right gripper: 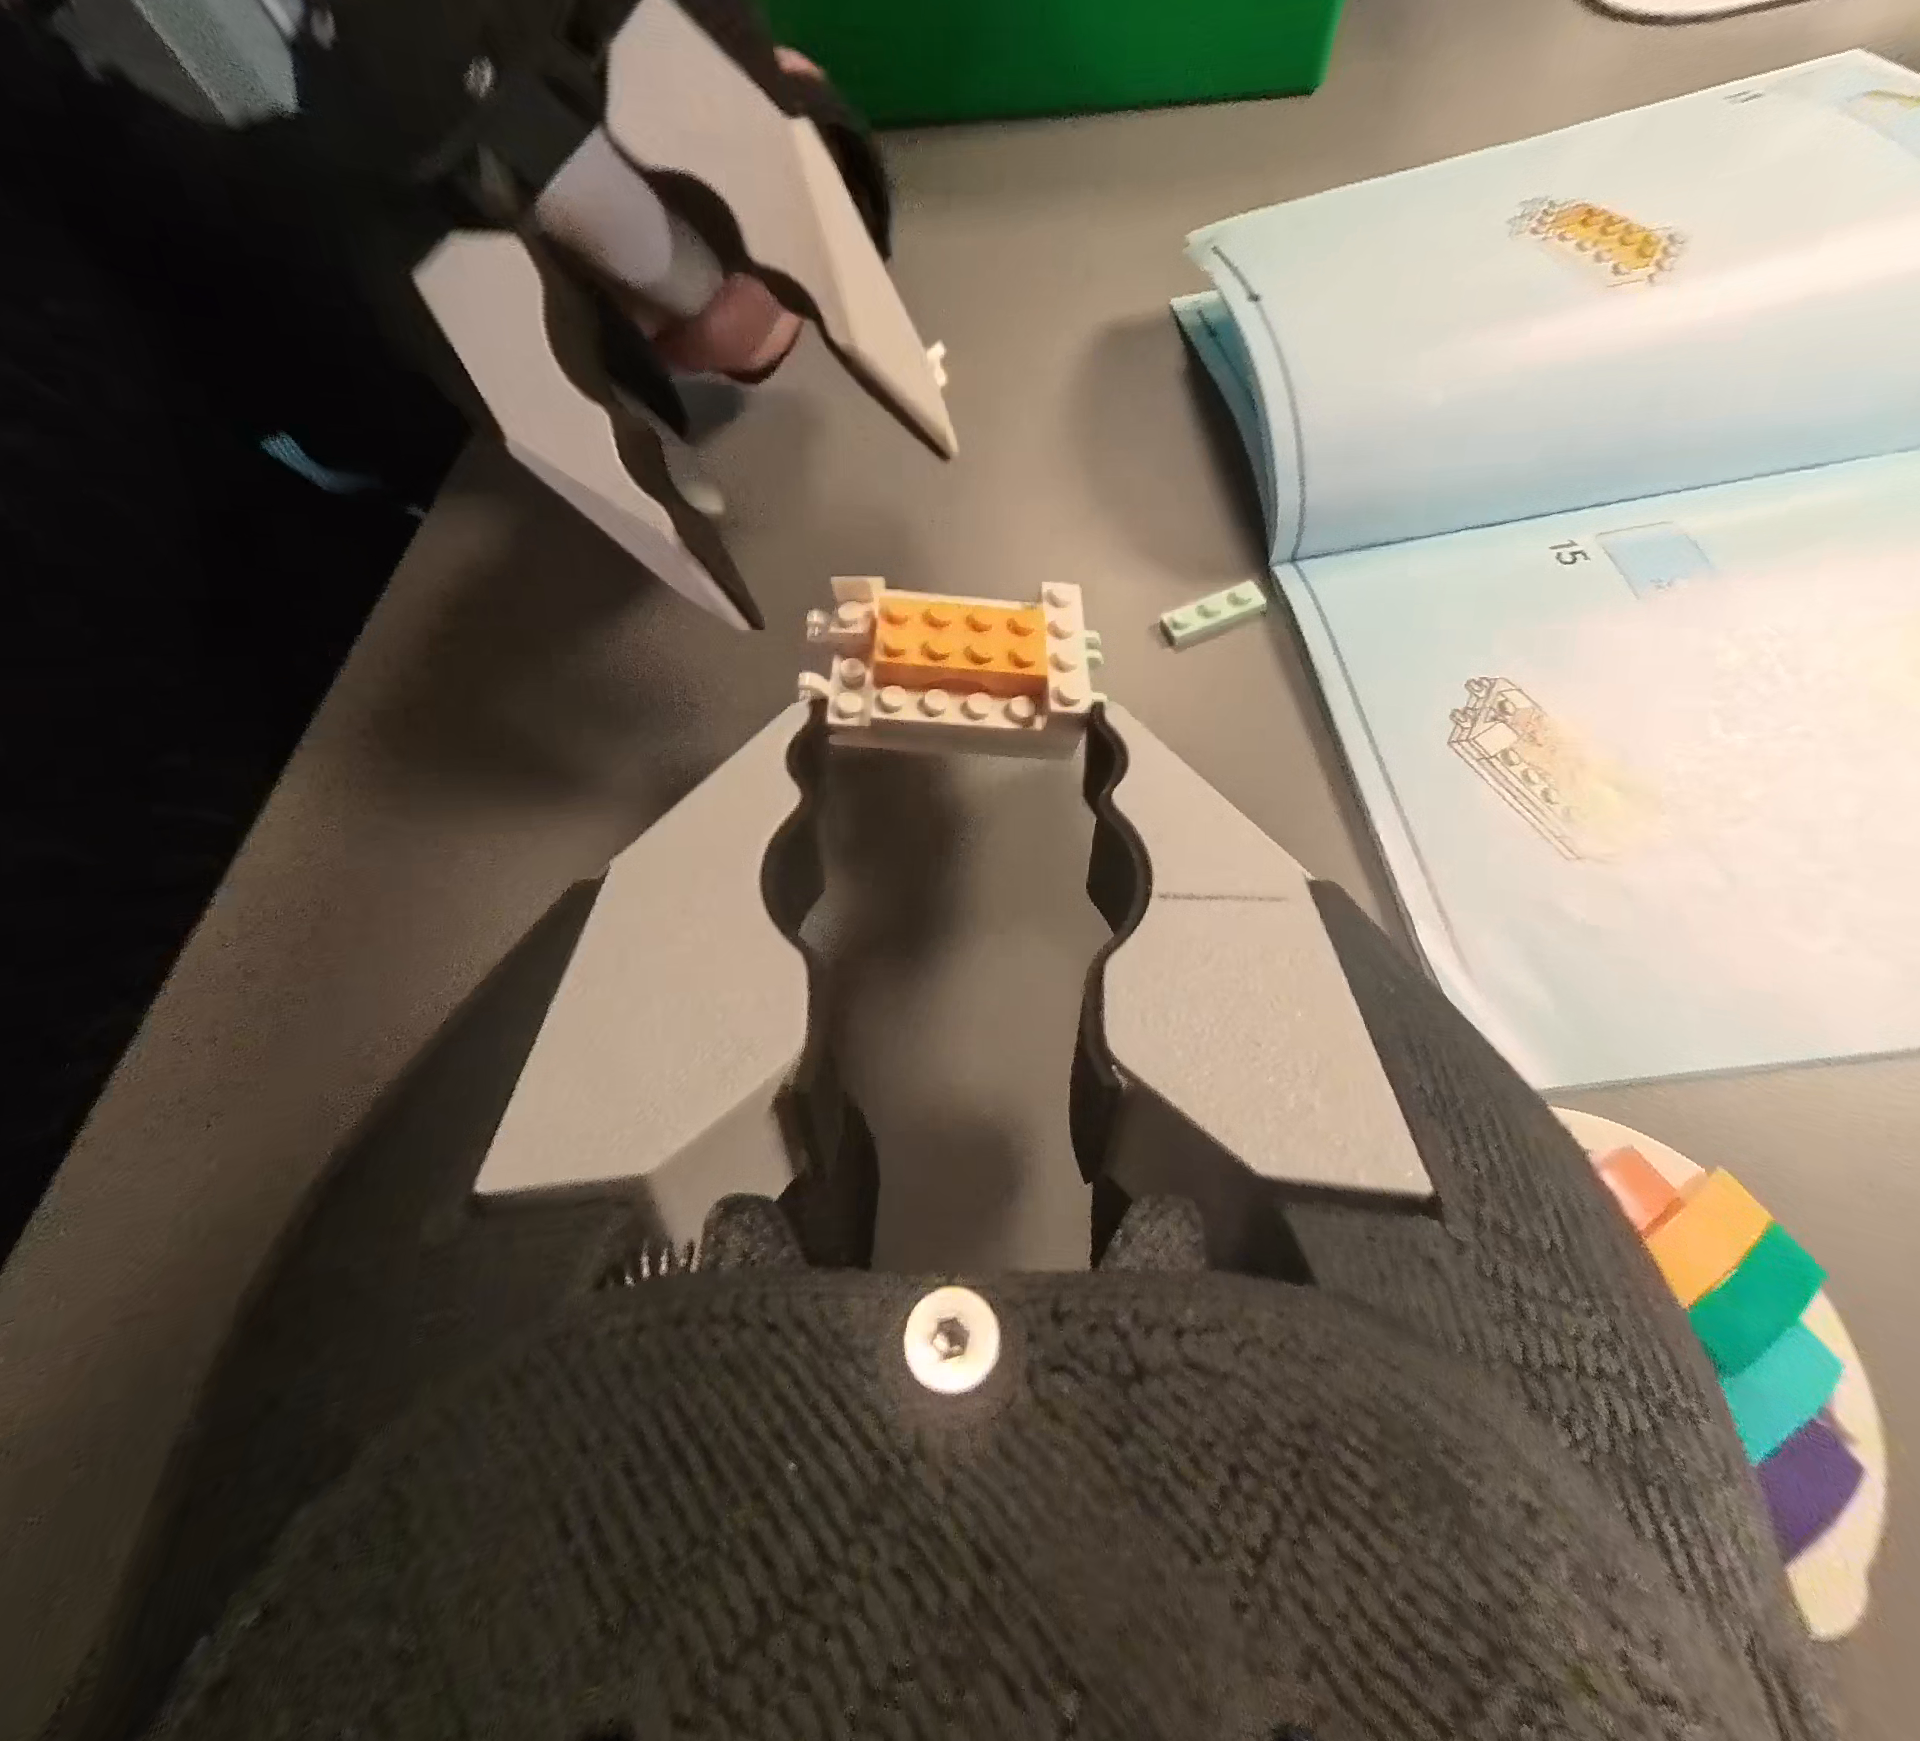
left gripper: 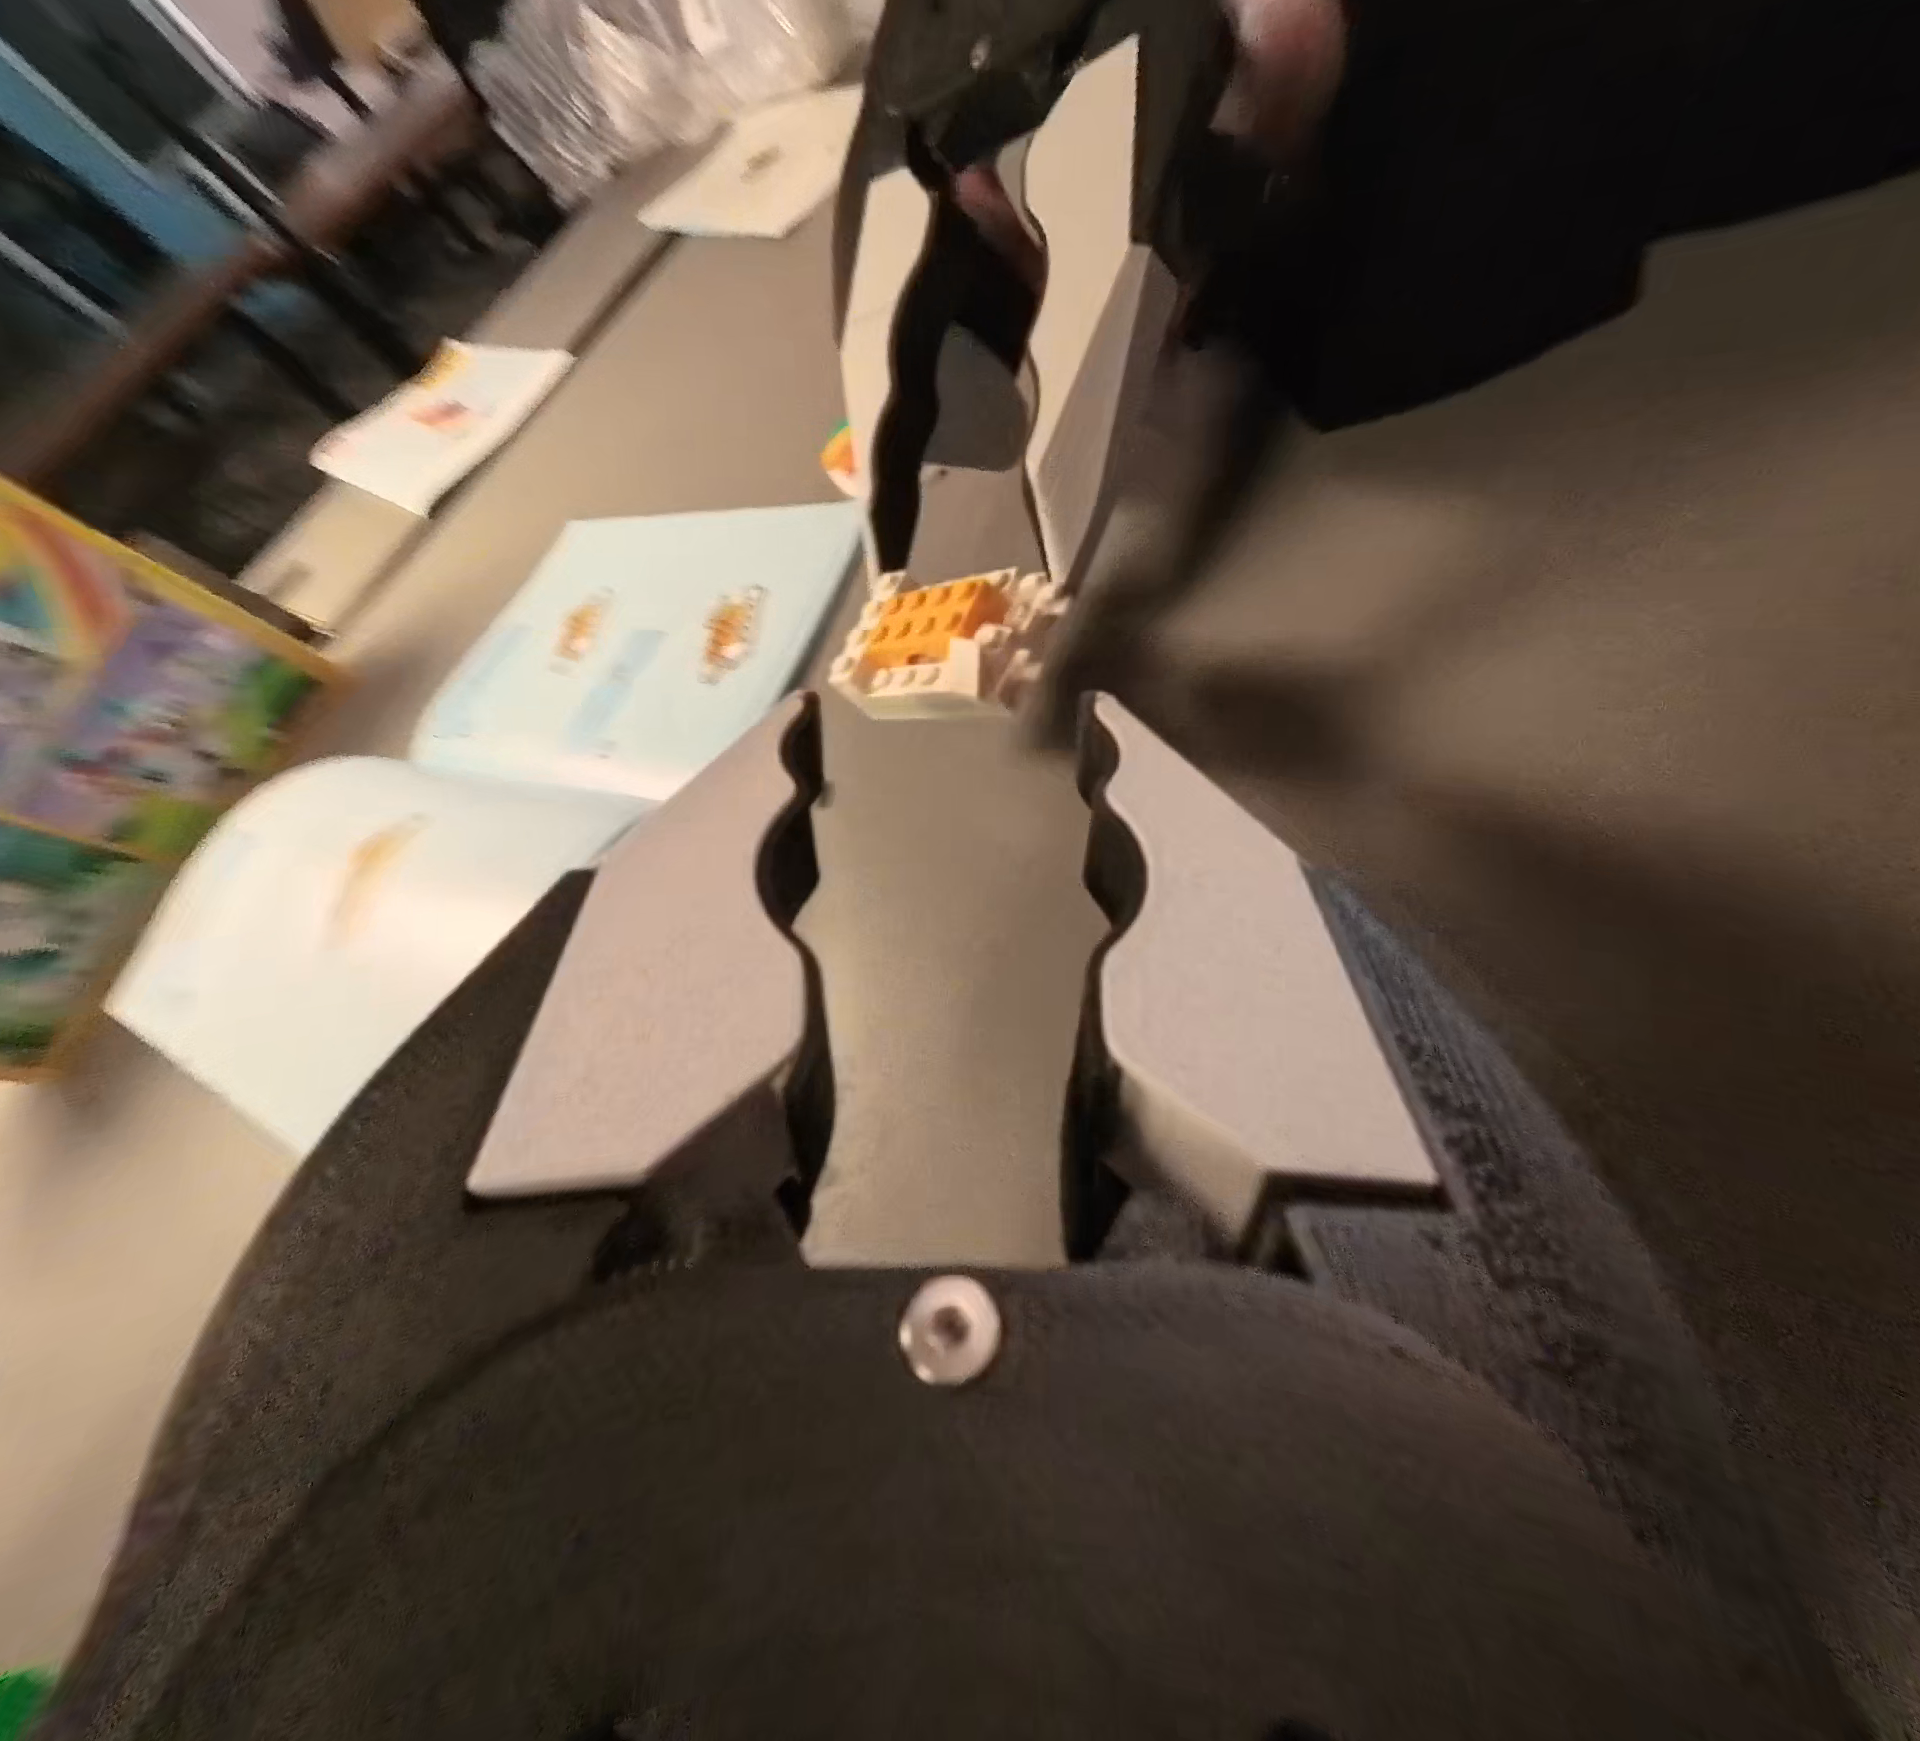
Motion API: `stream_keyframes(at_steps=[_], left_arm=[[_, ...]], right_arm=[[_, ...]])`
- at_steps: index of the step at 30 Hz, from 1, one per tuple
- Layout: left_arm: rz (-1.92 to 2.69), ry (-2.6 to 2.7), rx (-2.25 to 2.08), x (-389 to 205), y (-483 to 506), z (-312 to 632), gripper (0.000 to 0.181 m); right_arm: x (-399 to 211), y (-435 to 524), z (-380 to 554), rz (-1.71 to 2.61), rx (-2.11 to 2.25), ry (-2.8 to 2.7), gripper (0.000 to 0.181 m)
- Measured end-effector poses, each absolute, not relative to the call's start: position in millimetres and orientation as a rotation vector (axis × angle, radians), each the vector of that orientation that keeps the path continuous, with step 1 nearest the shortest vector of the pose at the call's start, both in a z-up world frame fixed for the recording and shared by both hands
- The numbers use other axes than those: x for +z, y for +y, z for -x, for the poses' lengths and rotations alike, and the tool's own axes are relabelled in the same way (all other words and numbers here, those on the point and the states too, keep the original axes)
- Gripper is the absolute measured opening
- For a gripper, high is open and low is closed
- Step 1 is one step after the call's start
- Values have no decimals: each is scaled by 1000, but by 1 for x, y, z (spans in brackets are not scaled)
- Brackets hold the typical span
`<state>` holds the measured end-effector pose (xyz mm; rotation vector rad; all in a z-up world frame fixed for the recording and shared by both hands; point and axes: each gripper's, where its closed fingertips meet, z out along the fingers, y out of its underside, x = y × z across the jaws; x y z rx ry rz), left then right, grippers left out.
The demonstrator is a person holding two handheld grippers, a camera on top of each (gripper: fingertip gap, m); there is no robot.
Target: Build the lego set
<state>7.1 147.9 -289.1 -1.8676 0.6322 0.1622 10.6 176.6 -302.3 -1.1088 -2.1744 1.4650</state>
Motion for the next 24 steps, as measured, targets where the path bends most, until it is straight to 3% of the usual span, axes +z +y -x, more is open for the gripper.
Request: stream_keyframes(at_steps=[9,24], left_arm=[[1675,906,679,-292,153,-8,35],[1652,927,814,-294,162,-6,24]], right_arm=[[-292,177,-7,1178,1609,-2094,49],[-293,176,-6,1202,1614,-2101,49]])
